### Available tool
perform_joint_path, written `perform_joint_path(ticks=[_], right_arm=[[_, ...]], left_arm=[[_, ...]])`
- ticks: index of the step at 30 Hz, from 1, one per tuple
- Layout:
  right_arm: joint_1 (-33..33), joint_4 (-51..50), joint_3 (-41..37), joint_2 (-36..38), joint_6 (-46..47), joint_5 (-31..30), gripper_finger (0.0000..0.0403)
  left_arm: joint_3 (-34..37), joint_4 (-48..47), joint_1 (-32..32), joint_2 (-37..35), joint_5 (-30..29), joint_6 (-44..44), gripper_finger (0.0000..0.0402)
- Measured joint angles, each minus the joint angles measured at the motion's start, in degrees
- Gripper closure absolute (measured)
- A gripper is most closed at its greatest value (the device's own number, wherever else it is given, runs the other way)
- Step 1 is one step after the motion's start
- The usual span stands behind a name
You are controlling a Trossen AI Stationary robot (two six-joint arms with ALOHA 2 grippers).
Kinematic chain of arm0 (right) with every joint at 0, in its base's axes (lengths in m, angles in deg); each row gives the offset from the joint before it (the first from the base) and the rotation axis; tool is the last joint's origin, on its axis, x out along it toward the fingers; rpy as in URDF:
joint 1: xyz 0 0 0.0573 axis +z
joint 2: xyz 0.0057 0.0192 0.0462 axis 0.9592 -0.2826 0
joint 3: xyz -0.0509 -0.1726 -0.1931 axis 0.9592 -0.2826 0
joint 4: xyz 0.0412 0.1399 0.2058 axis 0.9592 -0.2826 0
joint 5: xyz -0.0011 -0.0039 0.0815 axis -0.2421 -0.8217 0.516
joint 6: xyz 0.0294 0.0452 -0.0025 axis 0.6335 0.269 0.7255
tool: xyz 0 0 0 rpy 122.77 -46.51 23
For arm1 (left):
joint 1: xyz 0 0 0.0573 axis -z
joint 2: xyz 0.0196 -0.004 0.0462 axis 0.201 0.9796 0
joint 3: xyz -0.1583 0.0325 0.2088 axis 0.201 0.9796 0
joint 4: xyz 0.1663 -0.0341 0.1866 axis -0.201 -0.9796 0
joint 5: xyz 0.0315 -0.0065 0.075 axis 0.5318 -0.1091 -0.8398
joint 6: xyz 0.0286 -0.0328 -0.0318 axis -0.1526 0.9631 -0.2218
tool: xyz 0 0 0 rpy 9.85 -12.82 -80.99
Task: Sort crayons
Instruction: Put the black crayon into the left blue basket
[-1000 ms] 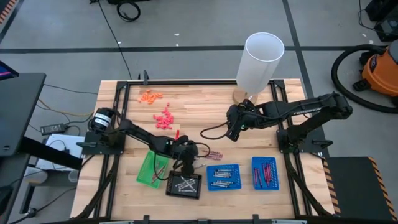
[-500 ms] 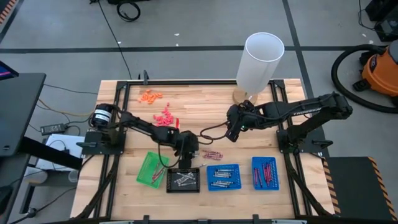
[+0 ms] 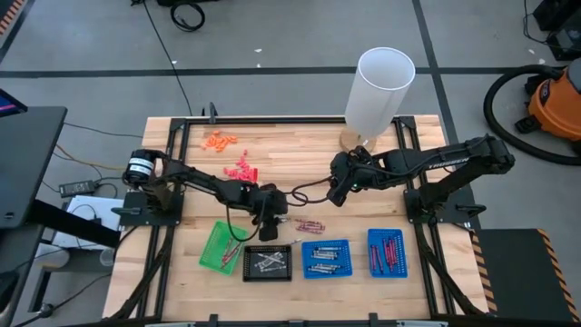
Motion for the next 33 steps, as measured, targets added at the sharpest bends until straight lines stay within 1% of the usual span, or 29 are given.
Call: perform_joint_path(ticks=[2,4,11,16,19,23,27,30,33], right_arm=[[0.02,0.35,0.0,0.0,0.0,0.0,0.0179],[0.02,0.5,0.0,0.0,0.0,0.0,0.0179],[0.0,0.56,0.0,0.0,-0.04,0.02,0.0179],[0.01,0.56,0.0,0.0,-0.07,0.02,0.0179],[0.02,0.65,0.0,0.0,-0.07,0.02,0.0179],[0.0,0.73,0.0,0.0,-0.09,0.02,0.0179],[0.0,0.79,0.0,0.0,-0.22,0.02,0.0179],[0.0,0.8,0.0,0.0,-0.22,0.02,0.0179],[0.0,0.88,0.0,0.0,-0.2,0.02,0.0179]], left_arm=[[-0.02,0.01,-0.03,-0.04,-3.66,-0.92,0.026],[-0.04,-0.66,-0.48,-0.16,-4.54,-1.92,0.026],[-0.11,-3.6,-3.15,-0.33,-3.24,-3.43,0.026],[-0.11,-3.35,-4.8,-0.37,0.98,-4.99,0.026],[-0.13,-3.22,-5.13,-0.15,1.64,-5.0,0.026],[0.51,-1.77,-5.07,0.02,1.61,-5.93,0.026],[3.37,-0.26,-4.83,0.11,0.19,-6.05,0.0261],[5.06,0.86,-4.38,-0.15,-1.05,-5.84,0.0276],[5.98,1.11,-3.53,-0.22,-1.75,-5.83,0.0316]])
